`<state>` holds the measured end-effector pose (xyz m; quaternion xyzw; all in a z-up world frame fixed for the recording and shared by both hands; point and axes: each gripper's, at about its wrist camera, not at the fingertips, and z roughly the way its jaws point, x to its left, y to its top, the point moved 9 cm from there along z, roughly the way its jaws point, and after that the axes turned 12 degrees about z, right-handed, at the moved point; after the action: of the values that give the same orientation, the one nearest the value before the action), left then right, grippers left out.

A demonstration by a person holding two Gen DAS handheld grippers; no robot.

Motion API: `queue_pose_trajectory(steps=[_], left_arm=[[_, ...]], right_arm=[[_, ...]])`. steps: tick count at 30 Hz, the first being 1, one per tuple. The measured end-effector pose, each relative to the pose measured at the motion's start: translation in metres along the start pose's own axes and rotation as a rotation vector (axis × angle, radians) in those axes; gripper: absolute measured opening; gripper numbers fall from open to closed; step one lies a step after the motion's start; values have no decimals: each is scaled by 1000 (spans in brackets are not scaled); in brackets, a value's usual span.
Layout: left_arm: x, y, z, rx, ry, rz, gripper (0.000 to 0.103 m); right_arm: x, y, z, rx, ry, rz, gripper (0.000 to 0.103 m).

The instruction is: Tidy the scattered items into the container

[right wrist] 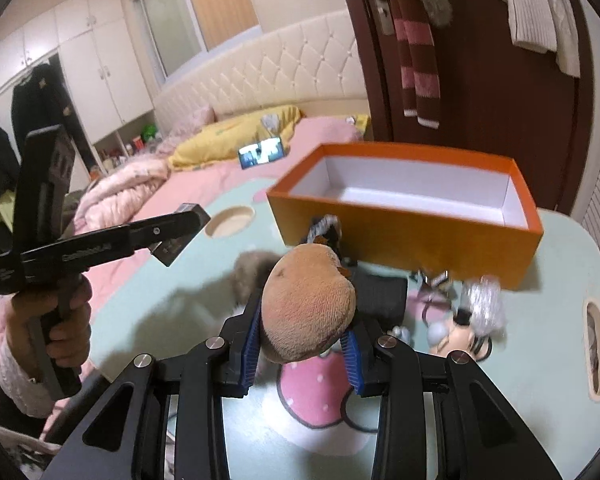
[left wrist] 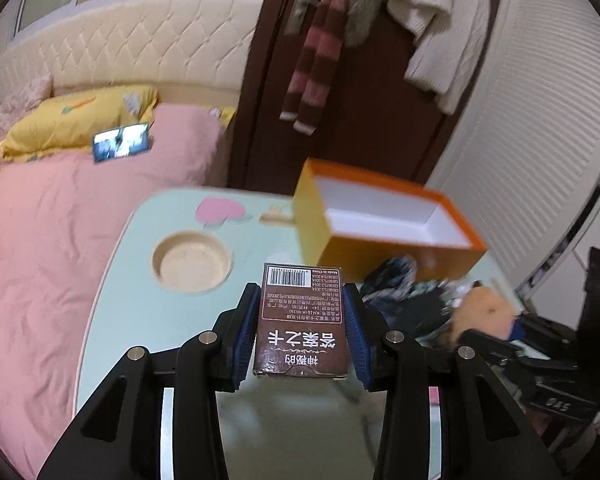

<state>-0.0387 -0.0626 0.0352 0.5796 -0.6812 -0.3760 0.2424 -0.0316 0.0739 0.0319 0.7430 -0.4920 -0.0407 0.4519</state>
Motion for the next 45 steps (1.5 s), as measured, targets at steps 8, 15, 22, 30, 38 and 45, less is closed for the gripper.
queue_pose_trajectory(steps=[8, 15, 22, 30, 38, 45], left_arm=[[-29, 58, 26, -14, -67, 69, 42], [-52, 85, 82, 64, -86, 133, 42], [-60, 91, 129, 137, -82, 156, 42], [-52, 90, 139, 125, -40, 97, 75], [-46, 92, 125, 90, -61, 66, 76], [-39, 90, 81, 13, -57, 43, 76]], right_arm=[[-27, 56, -5, -87, -95, 26, 34], [-68, 96, 16, -93, -218, 71, 34], [-98, 112, 36, -67, -251, 102, 34], [-105, 114, 45, -77, -259, 79, 54], [-99, 112, 40, -86, -232, 101, 55], [-92, 108, 11, -112, -178, 153, 55]])
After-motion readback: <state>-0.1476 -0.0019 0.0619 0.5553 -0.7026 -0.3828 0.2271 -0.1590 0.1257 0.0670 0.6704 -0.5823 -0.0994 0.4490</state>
